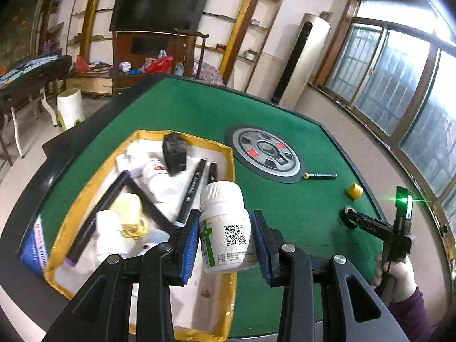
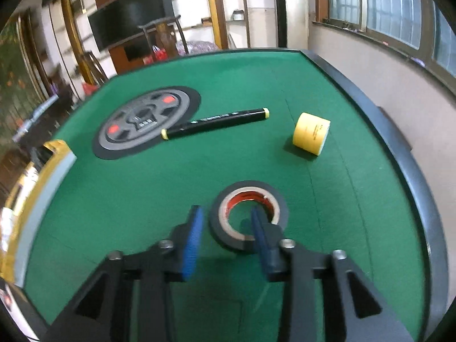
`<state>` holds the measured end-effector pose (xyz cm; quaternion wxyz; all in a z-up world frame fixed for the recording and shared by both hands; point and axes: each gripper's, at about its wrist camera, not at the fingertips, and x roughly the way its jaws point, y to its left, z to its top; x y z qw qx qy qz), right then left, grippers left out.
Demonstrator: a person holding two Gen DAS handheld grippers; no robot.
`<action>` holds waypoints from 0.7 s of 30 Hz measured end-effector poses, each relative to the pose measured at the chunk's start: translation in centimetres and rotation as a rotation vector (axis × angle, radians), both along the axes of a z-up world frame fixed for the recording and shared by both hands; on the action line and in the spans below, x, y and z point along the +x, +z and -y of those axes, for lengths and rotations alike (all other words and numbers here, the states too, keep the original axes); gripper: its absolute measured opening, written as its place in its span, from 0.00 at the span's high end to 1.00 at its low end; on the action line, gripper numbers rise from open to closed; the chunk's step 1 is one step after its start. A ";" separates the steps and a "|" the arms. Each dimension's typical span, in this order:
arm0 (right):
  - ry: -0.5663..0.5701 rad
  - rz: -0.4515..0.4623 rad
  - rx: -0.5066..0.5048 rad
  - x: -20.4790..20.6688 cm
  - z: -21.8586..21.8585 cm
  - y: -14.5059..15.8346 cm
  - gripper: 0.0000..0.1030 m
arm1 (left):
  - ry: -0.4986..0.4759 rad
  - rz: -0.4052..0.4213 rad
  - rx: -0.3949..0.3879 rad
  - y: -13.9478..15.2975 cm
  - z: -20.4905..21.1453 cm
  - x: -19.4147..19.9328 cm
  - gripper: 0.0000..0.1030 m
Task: Organize rigid objects
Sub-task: 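Carry the bottle and tape roll over the tray and open both tools to release them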
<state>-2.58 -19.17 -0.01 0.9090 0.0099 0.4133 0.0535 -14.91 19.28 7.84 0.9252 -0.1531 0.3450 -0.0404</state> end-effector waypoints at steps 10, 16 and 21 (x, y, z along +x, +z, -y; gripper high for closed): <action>0.040 -0.038 -0.009 0.7 -1.4 -1.0 0.86 | 0.032 -0.003 -0.014 -0.6 -3.1 -0.4 0.63; 0.121 0.050 0.072 -1.9 -3.9 3.0 0.86 | 0.090 -0.026 -0.015 -1.3 -5.5 0.5 0.63; 0.269 0.096 0.100 -3.4 -9.0 6.3 0.86 | 0.108 -0.062 0.002 -1.8 -7.0 2.2 0.63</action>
